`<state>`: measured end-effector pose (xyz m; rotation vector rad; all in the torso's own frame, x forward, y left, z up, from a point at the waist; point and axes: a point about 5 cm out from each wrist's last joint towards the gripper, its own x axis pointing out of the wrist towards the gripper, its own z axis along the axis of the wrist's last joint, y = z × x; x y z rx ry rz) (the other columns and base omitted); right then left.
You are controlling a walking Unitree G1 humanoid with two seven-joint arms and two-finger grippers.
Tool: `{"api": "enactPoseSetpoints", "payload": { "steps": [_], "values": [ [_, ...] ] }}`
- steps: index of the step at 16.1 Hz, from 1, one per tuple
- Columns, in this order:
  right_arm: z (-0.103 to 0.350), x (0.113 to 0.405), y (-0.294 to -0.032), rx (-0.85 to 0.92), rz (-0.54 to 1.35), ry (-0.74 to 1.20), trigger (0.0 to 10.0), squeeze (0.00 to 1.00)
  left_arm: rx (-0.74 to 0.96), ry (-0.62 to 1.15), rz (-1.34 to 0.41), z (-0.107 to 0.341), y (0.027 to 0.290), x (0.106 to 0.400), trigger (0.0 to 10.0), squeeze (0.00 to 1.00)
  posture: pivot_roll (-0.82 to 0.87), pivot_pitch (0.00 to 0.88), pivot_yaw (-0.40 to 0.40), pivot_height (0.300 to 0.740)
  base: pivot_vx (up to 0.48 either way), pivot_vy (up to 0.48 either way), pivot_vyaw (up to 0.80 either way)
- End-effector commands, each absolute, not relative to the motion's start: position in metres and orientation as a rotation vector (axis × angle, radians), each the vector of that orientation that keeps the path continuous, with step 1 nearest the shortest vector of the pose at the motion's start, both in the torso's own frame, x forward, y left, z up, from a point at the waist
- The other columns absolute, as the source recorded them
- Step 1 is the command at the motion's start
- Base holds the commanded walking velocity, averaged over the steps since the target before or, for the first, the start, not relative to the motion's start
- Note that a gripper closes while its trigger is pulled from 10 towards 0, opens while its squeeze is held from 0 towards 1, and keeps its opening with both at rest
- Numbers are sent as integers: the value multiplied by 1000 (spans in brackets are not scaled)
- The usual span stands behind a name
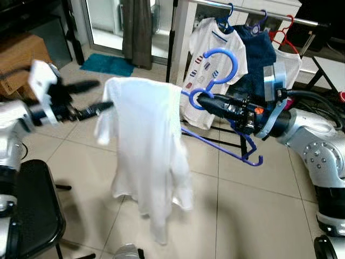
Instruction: Hang hanger
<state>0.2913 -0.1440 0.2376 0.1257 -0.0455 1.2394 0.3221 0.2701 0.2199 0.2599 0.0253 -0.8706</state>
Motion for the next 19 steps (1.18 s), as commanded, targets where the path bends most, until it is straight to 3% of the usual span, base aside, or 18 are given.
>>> {"api": "enactPoseSetpoints", "payload": {
  "steps": [1, 2, 3, 10, 19],
  "values": [
    [244, 286, -145, 124, 1272, -69, 0, 0, 247, 64, -899, 212, 268, 322, 8667, 0, -40, 0, -65, 740, 0, 0, 0],
    [244, 285, -144, 125, 1278, -67, 0, 0, 245, 66, -905, 212, 268, 322, 2706, 0, -40, 0, -65, 740, 0, 0, 0],
    [244, 283, -143, 127, 1286, -64, 0, 0, 239, 60, -921, 211, 268, 321, 0, 0, -39, 0, -67, 740, 0, 0, 0],
    [241, 282, -144, 127, 1275, -46, 0, 0, 193, 40, -991, 211, 270, 310, 0, 0, -35, 0, -78, 740, 0, 0, 0],
    [236, 286, -145, 126, 1254, -36, 0, 0, 189, 67, -956, 210, 279, 306, 0, 0, -28, 0, -84, 740, 0, 0, 0]
  ]
}}
